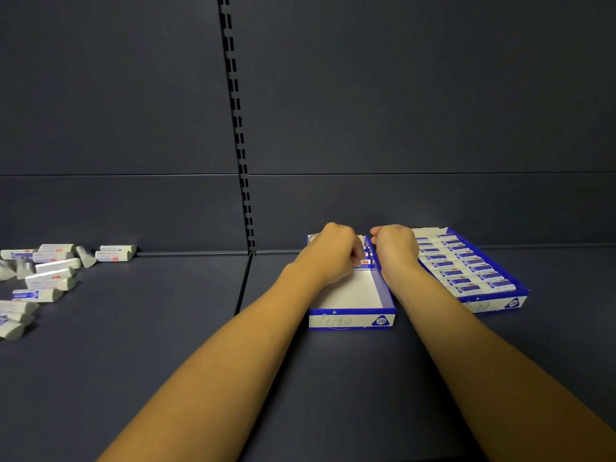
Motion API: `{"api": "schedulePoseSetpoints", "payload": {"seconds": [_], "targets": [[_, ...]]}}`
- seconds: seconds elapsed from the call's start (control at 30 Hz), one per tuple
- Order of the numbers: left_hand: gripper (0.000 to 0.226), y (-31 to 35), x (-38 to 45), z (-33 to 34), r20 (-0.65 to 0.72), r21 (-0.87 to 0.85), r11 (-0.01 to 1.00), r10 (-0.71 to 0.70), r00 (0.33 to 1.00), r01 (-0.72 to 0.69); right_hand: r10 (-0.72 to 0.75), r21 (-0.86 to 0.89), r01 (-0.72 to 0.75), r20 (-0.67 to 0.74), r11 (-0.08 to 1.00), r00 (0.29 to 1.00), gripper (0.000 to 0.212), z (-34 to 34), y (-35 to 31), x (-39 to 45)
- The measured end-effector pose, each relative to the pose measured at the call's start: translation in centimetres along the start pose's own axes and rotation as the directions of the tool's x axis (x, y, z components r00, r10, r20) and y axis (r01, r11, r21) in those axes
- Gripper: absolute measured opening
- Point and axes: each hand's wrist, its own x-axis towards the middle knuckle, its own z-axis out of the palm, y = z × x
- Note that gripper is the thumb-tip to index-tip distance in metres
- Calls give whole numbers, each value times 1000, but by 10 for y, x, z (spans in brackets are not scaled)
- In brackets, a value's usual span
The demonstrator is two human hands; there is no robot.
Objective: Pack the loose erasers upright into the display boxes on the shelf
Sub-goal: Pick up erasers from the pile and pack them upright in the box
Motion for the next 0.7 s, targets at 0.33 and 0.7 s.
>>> {"api": "schedulePoseSetpoints", "payload": {"seconds": [0.33, 0.7], "targets": [[22, -10, -22, -38, -328, -677, 727, -436, 838, 113, -37, -94, 25, -123, 995, 992, 25, -10, -15, -5], [18, -32, -123, -114, -181, 219, 809, -516, 837, 545, -465, -496, 520, 241, 695, 852, 12, -57, -64, -75]]}}
